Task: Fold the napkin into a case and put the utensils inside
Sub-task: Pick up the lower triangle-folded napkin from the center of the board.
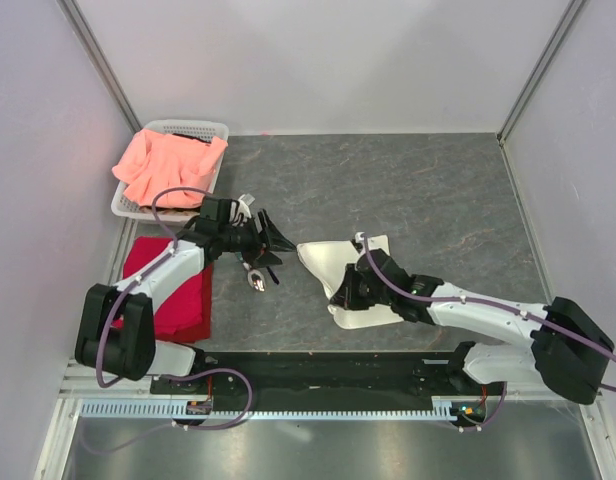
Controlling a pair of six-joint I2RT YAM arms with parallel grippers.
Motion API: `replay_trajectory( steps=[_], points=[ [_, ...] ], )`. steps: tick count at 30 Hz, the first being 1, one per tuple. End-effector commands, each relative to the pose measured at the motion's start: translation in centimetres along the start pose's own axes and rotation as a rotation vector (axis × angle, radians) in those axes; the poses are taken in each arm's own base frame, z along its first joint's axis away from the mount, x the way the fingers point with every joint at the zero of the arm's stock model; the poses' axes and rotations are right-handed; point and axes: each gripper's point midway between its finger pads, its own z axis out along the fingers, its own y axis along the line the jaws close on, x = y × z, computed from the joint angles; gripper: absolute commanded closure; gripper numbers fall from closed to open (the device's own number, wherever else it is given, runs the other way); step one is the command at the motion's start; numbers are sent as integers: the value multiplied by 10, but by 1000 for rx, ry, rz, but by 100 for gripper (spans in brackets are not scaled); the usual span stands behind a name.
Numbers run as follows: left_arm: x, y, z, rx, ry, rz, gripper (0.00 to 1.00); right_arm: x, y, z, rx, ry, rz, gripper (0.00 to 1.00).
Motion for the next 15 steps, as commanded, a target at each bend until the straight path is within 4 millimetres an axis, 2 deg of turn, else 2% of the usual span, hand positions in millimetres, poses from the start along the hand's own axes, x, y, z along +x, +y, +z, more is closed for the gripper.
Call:
replay_trajectory(
  steps=[1, 3, 4, 6, 8, 10, 15],
  points=[
    [-25, -7, 19, -55, -80, -32, 27, -6, 13, -13, -195, -14, 103, 100],
    [-26, -6, 27, -82, -84, -24, 27, -14, 8, -19, -212, -46, 133, 100],
    [-29, -7, 30, -90, -87, -16, 27, -11, 3, -20, -215, -42, 145, 100],
    [-29, 1, 41, -120, -68, -26, 29, -18, -6, -24, -209, -69, 176, 100],
    [-29, 5, 50, -137, -48, -34, 30, -13, -16, -27, -206, -71, 196, 100],
    [-29, 0, 57, -132, -34, -12, 31, -12, -28, -27, -193, -74, 224, 100],
    [-30, 9, 69, -205, -30, 7, 27, -19, -37, -34, -210, -93, 246, 100]
  ],
)
